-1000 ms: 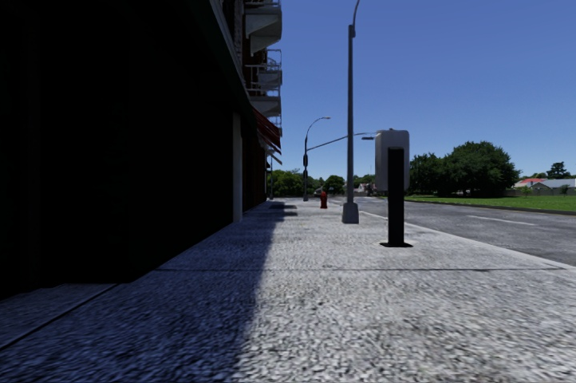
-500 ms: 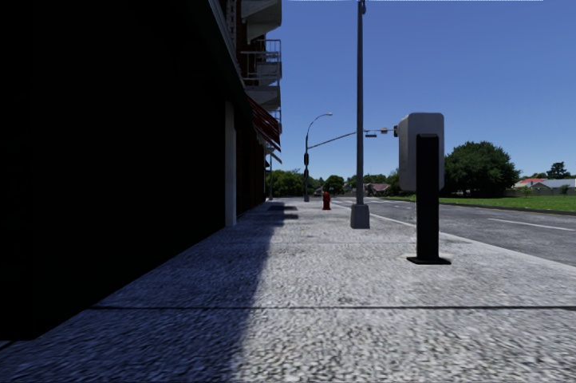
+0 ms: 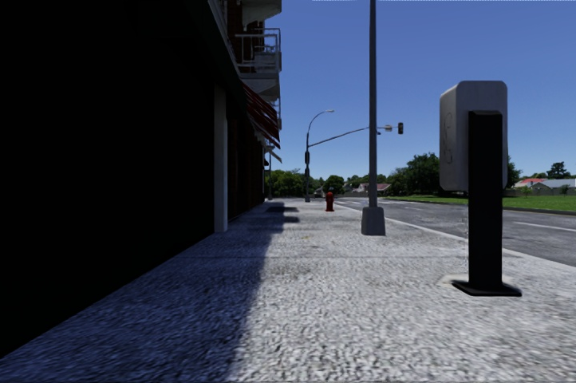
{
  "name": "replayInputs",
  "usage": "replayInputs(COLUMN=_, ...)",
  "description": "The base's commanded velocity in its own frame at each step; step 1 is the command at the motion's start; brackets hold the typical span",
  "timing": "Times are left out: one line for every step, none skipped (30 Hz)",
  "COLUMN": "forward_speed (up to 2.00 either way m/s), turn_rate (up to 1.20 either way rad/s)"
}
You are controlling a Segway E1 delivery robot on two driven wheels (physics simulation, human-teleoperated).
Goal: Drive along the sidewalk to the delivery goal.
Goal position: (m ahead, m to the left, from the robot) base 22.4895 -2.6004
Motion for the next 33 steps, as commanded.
replayInputs(forward_speed=2.0, turn_rate=0.0)
replayInputs(forward_speed=2.0, turn_rate=0.0)
replayInputs(forward_speed=2.0, turn_rate=0.0)
replayInputs(forward_speed=2.0, turn_rate=0.0)
replayInputs(forward_speed=2.0, turn_rate=0.0)
replayInputs(forward_speed=2.0, turn_rate=0.0)
replayInputs(forward_speed=2.0, turn_rate=0.0)
replayInputs(forward_speed=2.0, turn_rate=0.0)
replayInputs(forward_speed=2.0, turn_rate=0.0)
replayInputs(forward_speed=2.0, turn_rate=0.0)
replayInputs(forward_speed=2.0, turn_rate=0.0)
replayInputs(forward_speed=2.0, turn_rate=0.0)
replayInputs(forward_speed=2.0, turn_rate=0.0)
replayInputs(forward_speed=2.0, turn_rate=0.0)
replayInputs(forward_speed=2.0, turn_rate=0.0)
replayInputs(forward_speed=2.0, turn_rate=0.0)
replayInputs(forward_speed=2.0, turn_rate=0.0)
replayInputs(forward_speed=2.0, turn_rate=0.0)
replayInputs(forward_speed=2.0, turn_rate=0.0)
replayInputs(forward_speed=2.0, turn_rate=0.0)
replayInputs(forward_speed=2.0, turn_rate=0.0)
replayInputs(forward_speed=2.0, turn_rate=0.0)
replayInputs(forward_speed=2.0, turn_rate=0.0)
replayInputs(forward_speed=2.0, turn_rate=0.0)
replayInputs(forward_speed=2.0, turn_rate=0.0)
replayInputs(forward_speed=2.0, turn_rate=0.0)
replayInputs(forward_speed=2.0, turn_rate=0.0)
replayInputs(forward_speed=2.0, turn_rate=0.0)
replayInputs(forward_speed=2.0, turn_rate=0.0)
replayInputs(forward_speed=2.0, turn_rate=0.0)
replayInputs(forward_speed=2.0, turn_rate=0.0)
replayInputs(forward_speed=2.0, turn_rate=0.0)
replayInputs(forward_speed=2.0, turn_rate=0.0)
